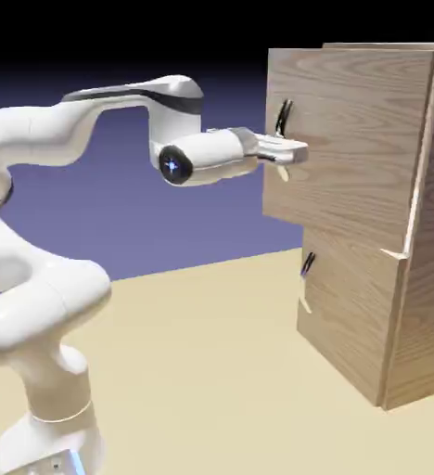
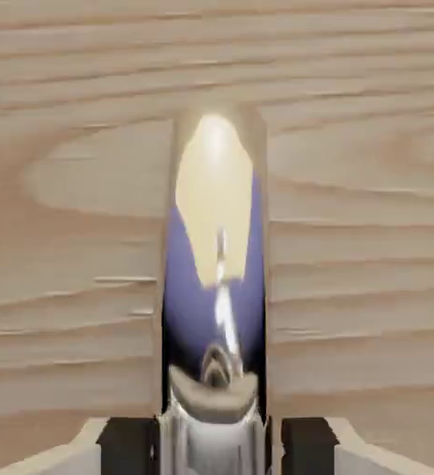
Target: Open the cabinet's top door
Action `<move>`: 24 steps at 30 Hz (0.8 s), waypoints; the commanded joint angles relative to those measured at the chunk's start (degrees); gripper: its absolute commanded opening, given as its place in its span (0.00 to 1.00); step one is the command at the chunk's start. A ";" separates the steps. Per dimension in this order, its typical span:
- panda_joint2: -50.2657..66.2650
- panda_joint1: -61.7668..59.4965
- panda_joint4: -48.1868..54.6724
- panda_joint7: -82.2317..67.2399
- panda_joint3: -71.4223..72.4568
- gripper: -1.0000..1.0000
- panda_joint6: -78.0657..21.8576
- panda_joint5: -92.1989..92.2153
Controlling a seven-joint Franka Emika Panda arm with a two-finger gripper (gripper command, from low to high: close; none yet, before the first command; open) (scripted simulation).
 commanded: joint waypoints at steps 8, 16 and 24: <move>3.58 0.96 -5.43 -3.73 -14.30 0.00 -20.00 -13.64; 13.89 -2.45 -2.97 -9.53 -26.84 0.00 -39.94 -29.87; 30.32 -5.48 7.74 -16.45 -34.95 0.00 -57.25 -45.73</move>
